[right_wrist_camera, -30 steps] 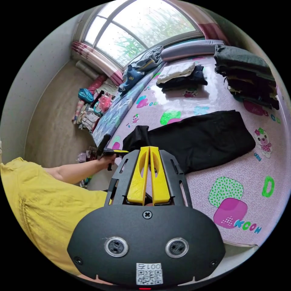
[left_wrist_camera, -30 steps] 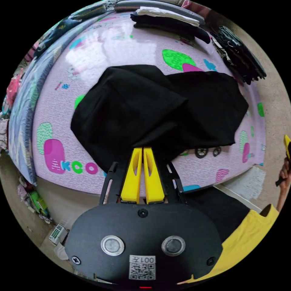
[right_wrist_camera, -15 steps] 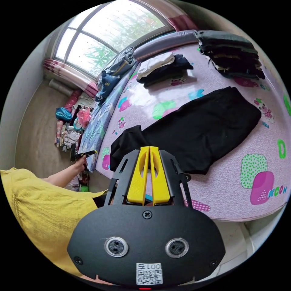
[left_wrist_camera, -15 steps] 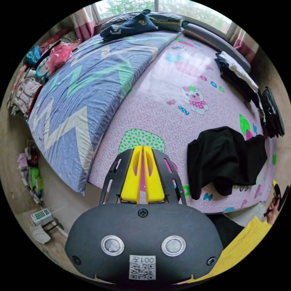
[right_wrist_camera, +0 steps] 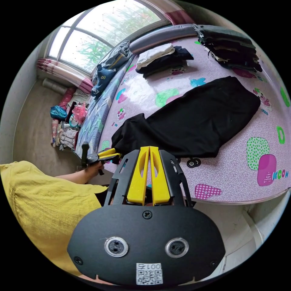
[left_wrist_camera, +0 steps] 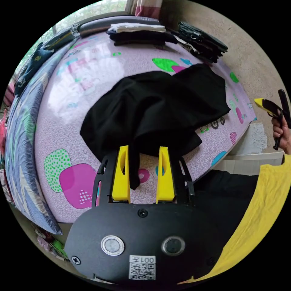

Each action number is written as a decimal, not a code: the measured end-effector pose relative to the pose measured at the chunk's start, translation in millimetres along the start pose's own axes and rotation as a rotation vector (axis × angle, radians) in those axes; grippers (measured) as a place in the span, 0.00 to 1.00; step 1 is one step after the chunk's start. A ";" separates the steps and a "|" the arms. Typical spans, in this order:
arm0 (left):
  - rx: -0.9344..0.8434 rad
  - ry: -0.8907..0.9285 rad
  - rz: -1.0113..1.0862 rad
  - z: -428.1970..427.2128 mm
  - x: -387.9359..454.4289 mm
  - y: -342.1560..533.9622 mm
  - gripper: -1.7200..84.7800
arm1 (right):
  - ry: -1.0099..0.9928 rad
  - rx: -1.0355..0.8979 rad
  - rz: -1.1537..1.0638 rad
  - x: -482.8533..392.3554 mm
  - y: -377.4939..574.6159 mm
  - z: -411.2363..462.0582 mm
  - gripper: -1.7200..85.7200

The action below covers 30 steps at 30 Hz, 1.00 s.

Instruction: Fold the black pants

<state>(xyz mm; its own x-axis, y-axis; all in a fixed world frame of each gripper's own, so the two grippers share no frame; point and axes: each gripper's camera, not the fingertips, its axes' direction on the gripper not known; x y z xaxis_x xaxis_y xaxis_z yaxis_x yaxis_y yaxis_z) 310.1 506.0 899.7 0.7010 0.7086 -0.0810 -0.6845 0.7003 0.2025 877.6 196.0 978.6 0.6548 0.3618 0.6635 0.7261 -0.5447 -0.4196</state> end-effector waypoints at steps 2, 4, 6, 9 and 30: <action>-0.034 0.004 0.010 6.6 7.1 4.4 0.12 | 0.010 0.002 0.005 -1.9 3.8 -5.7 0.03; -0.037 -0.028 0.040 7.6 14.3 7.9 0.10 | 0.020 0.002 0.019 -1.5 9.4 -11.2 0.03; -0.060 -0.078 0.045 6.9 18.0 5.6 0.05 | 0.026 -0.001 0.034 0.5 13.1 -13.7 0.03; 0.033 -0.037 0.037 -18.3 18.3 -1.8 0.02 | 0.036 0.008 0.041 1.9 15.9 -18.4 0.03; -0.224 -0.604 0.319 -85.5 -3.0 38.2 0.01 | 0.030 0.165 0.158 26.8 35.3 -50.8 0.03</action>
<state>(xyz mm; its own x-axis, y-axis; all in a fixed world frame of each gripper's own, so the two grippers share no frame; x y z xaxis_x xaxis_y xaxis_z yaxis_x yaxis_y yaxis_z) 264.7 538.1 824.2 0.4037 0.7552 0.5164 -0.8537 0.5139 -0.0842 910.1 148.0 1013.0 0.7580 0.2578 0.5991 0.6415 -0.4606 -0.6135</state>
